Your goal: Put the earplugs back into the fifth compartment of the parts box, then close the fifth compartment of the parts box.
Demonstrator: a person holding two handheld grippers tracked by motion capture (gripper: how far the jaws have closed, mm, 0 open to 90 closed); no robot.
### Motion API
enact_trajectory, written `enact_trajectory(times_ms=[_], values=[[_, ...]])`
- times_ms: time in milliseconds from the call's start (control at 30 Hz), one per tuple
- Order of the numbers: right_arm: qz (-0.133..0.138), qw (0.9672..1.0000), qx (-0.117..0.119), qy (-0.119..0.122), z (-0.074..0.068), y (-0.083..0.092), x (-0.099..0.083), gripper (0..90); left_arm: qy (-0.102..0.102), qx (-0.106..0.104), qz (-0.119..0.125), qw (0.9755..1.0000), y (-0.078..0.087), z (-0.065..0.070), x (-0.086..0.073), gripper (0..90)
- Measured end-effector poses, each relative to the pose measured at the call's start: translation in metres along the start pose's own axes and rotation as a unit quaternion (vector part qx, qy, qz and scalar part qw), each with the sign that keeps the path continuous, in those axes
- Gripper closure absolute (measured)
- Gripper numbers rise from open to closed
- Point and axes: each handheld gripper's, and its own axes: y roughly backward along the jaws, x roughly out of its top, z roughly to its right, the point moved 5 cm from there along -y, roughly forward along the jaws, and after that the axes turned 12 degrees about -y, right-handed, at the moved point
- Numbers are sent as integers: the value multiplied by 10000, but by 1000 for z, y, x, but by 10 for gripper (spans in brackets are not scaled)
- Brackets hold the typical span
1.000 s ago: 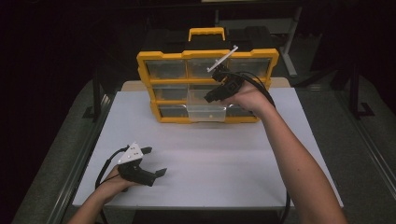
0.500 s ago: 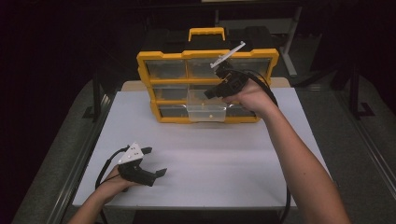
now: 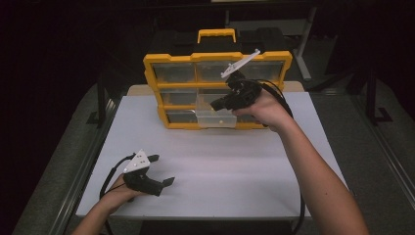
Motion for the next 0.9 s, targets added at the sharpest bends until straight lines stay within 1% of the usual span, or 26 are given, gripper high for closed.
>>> enact_trajectory(times_ms=[133,167,300,333,467,533,633,667,833,900], values=[[-13,10000,29,36,-3,-1,-5,886,1,5,7,10000,0,0,0,0],[-21,10000,68,34,-4,-2,-11,887,4,12,7,10000,0,-1,0,0],[-56,9999,84,48,-5,-4,-16,887,19,-3,-1,10000,0,-1,0,0],[-108,9999,108,51,-7,-7,-22,886,11,-4,5,10000,0,-1,0,0],[-171,9998,109,50,-6,-11,-28,887,3,13,6,10000,1,-1,0,0],[-238,9997,45,41,-4,-15,-32,887,1,15,4,10000,0,-1,0,0],[-239,9997,42,43,-3,-16,-32,887,3,5,1,10000,0,-1,0,0],[-262,9997,-4,31,0,-18,-33,887,8,7,-3,10000,0,-1,0,0],[-265,9996,-93,0,5,-20,-32,887,3,0,-2,10000,0,-1,0,0],[-258,9996,-62,-1,6,-21,-32,888,5,-1,-3,10000,0,-1,-1,0]])
